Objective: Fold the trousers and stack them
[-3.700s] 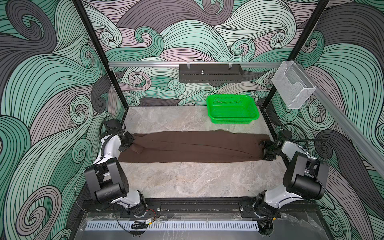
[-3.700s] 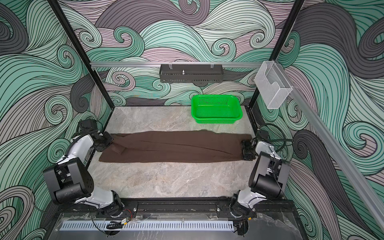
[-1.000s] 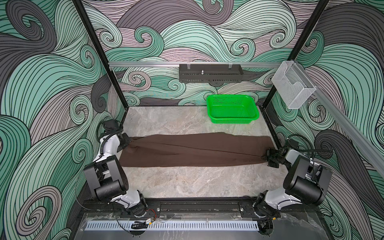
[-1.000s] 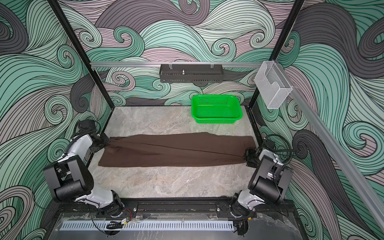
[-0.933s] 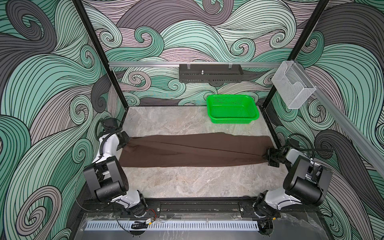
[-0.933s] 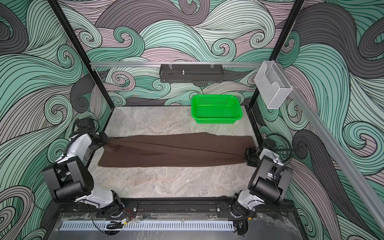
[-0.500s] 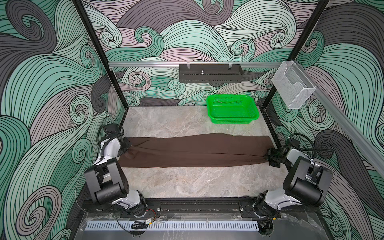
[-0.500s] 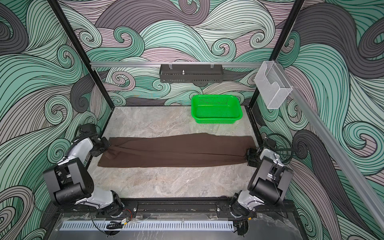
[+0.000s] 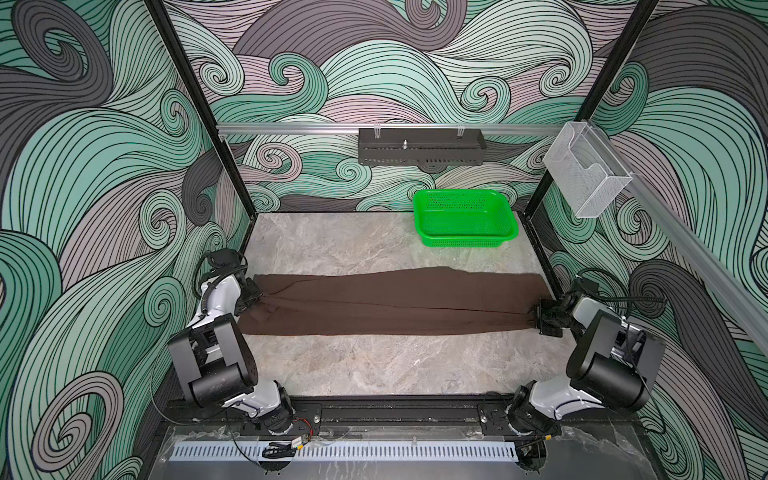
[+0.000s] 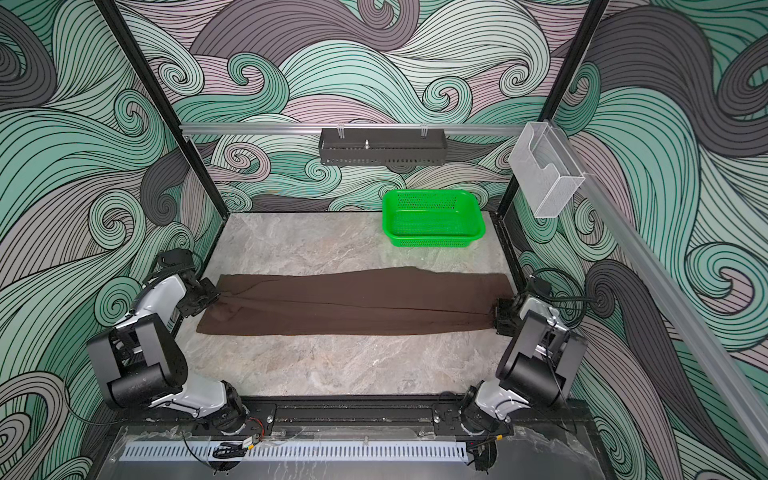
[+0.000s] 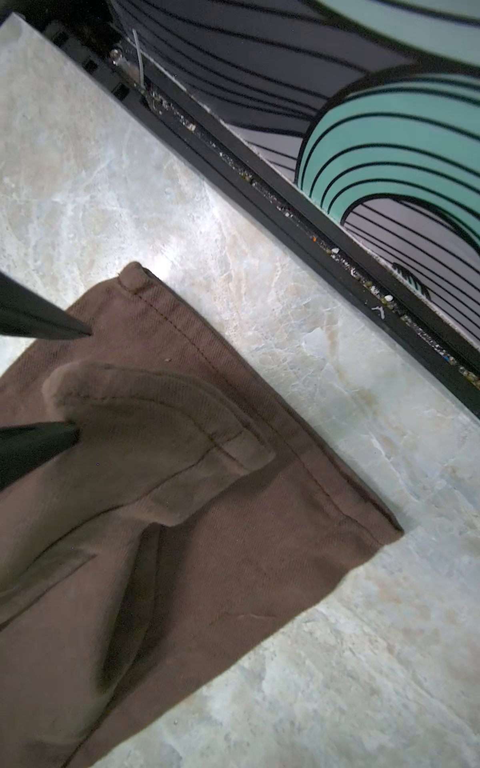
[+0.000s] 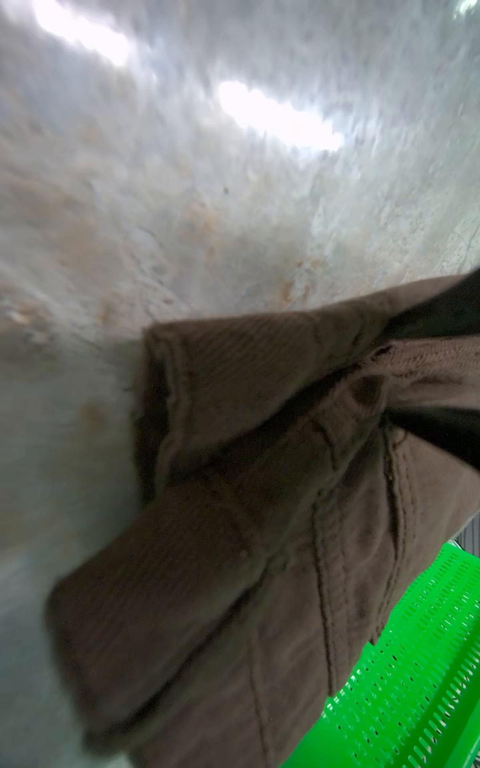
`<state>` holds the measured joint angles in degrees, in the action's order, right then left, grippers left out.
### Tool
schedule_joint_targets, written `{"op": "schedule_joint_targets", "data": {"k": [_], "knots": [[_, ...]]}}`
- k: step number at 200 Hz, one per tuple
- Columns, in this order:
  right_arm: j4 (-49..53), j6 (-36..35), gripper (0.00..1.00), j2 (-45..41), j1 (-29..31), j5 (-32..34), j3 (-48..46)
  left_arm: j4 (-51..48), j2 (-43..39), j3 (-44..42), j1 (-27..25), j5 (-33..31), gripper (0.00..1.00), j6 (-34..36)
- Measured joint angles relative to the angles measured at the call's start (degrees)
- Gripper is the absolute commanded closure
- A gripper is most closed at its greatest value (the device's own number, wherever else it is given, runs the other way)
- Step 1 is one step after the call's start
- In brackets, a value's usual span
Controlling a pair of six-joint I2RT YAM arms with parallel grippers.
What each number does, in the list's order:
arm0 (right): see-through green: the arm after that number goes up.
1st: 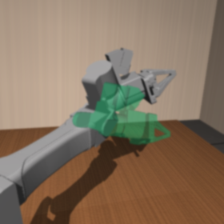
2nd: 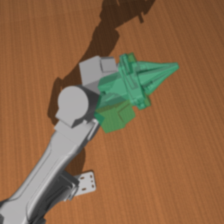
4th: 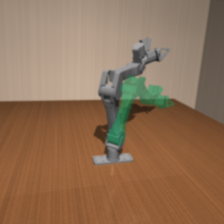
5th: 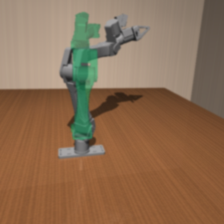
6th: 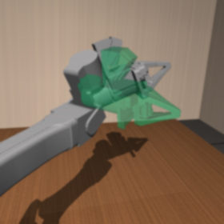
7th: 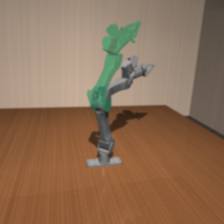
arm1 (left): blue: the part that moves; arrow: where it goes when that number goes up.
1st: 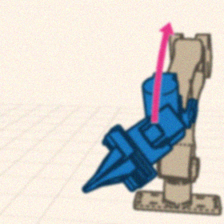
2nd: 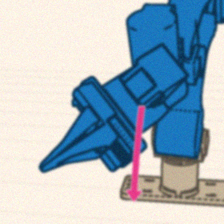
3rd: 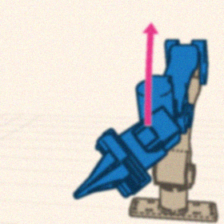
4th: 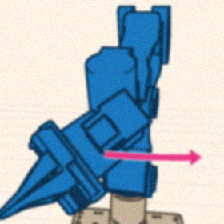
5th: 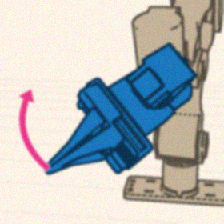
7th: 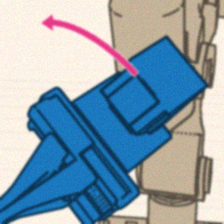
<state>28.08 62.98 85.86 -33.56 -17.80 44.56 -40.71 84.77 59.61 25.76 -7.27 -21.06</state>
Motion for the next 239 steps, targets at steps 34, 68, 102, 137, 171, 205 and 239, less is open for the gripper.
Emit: {"op": "schedule_joint_targets", "data": {"k": [34, 68, 102, 137, 171, 205, 239], "knots": [[5.2, -1.4, 0.33, -5.7, 2.1, 2.5, 2.6, -4.8, -5.0, 6.2, 1.6, 5.1, 0.85, -2.7], [7.5, -1.1, 0.39, -10.5, 12.7, 4.3, 6.9, -3.5, -9.5, 8.8, -1.9, 17.2, 0.89, -9.9], [5.8, 1.7, 0.82, -8.8, 24.5, 4.2, 7.3, -0.8, -0.3, 8.8, -11.7, 26.8, 0.91, -17.4], [1.8, 4.6, 1.00, -1.5, 29.8, 3.7, 7.2, 2.2, 10.5, 7.7, -18.5, 31.0, 0.95, -22.6], [-1.5, 5.5, 1.00, 3.2, 31.6, 3.0, 5.5, 2.6, 15.5, 7.3, -21.1, 31.7, 0.98, -24.2], [-1.9, 5.3, 1.00, 3.6, 31.6, 3.0, 4.1, -0.2, 16.0, 3.4, -21.1, 28.9, 0.98, -23.6], [-2.7, 4.7, 1.00, 3.5, 31.6, 3.0, 3.1, -4.2, 15.9, -1.2, -21.0, 27.0, 0.98, -21.7]]}}
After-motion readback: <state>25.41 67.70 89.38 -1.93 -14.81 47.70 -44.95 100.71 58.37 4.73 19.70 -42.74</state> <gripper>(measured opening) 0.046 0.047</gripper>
